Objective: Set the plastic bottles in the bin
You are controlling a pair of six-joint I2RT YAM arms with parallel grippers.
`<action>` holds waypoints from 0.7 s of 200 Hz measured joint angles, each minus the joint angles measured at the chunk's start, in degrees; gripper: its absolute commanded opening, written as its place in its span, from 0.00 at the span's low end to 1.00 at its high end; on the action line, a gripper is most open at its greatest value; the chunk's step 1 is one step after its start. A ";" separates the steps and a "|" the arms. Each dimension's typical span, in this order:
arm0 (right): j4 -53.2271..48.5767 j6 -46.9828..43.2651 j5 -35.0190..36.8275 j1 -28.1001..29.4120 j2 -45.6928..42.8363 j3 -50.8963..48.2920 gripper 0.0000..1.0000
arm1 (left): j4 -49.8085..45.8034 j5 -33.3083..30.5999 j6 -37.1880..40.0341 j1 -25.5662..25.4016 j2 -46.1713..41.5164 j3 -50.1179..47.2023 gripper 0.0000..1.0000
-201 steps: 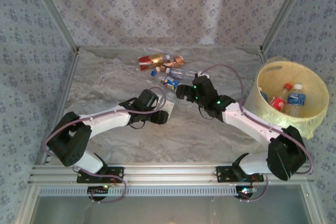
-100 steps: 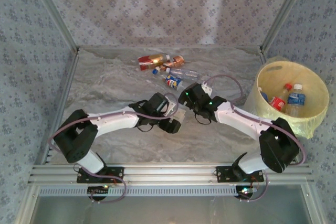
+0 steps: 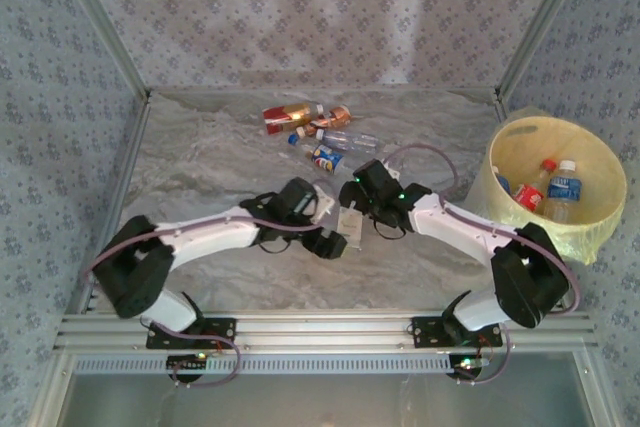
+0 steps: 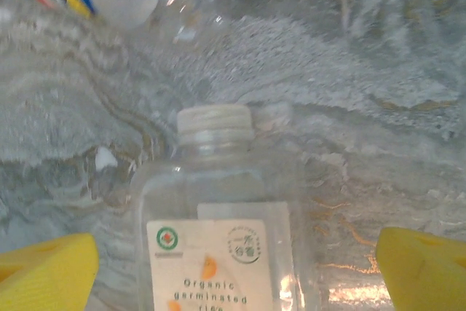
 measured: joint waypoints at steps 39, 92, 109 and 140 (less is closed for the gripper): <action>-3.04 -3.76 -0.15 1.09 5.14 5.16 1.00 | 6.27 -8.00 -7.67 8.02 -15.91 -8.02 0.98; -6.78 -3.48 0.85 3.39 13.05 9.49 1.00 | 10.25 -21.90 -15.61 13.53 -24.48 -15.78 0.98; -8.13 -2.91 1.81 3.48 14.01 10.56 1.00 | 10.32 -23.91 -15.78 13.73 -24.81 -17.84 0.98; -10.19 -2.45 2.71 3.48 16.81 12.46 1.00 | 10.05 -25.46 -15.76 14.03 -24.81 -18.29 0.98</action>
